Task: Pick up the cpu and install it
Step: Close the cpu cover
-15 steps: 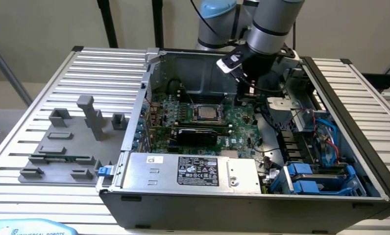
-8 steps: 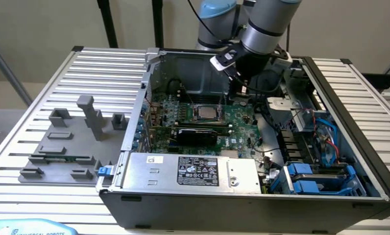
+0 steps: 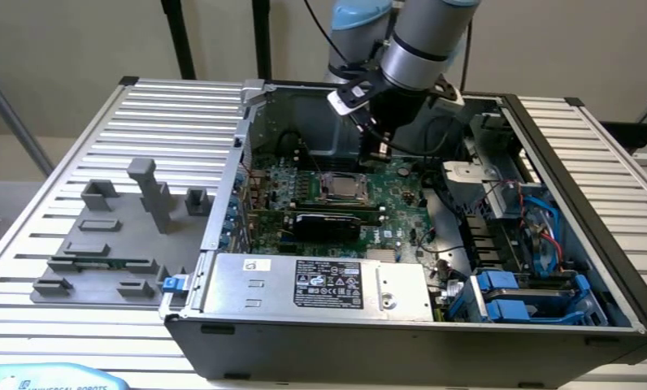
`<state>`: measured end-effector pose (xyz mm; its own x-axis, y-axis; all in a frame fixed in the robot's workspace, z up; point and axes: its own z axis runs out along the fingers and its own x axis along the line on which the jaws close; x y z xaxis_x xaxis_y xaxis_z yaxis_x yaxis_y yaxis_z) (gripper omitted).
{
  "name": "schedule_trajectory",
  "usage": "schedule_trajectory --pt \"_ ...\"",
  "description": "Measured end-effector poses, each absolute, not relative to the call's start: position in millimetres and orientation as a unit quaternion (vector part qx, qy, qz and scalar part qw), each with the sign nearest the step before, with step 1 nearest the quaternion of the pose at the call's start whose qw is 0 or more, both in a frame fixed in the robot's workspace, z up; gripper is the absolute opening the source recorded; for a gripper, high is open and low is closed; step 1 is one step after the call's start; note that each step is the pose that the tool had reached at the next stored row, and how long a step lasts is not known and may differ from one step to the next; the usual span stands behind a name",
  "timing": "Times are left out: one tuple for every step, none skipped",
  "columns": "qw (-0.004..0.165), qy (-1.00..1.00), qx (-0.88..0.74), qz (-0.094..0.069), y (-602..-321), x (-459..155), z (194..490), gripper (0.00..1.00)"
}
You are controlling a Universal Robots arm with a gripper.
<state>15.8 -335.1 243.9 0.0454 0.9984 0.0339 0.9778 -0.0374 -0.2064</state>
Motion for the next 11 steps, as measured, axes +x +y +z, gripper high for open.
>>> schedule_trajectory --pt "0.088 -0.688 -0.718 0.06 -335 12 243 0.11" --pt "0.089 -0.688 -0.718 0.061 -335 7 243 0.11" --pt "0.09 -0.688 -0.718 0.062 -335 2 242 0.11" --pt "0.09 -0.688 -0.717 0.063 -335 -2 242 0.11" --pt "0.091 -0.688 -0.717 0.064 -335 -7 241 0.11" --pt "0.092 -0.688 -0.717 0.064 -335 -11 241 0.11" --pt "0.092 -0.688 -0.717 0.065 -335 -16 240 0.11" --pt "0.093 -0.688 -0.717 0.066 -335 -20 240 0.11" --pt "0.093 -0.688 -0.717 0.066 -335 -25 239 0.11" --pt "0.094 -0.687 -0.717 0.067 -335 -29 238 0.11" --pt "0.095 -0.687 -0.717 0.067 -335 -34 237 0.11"
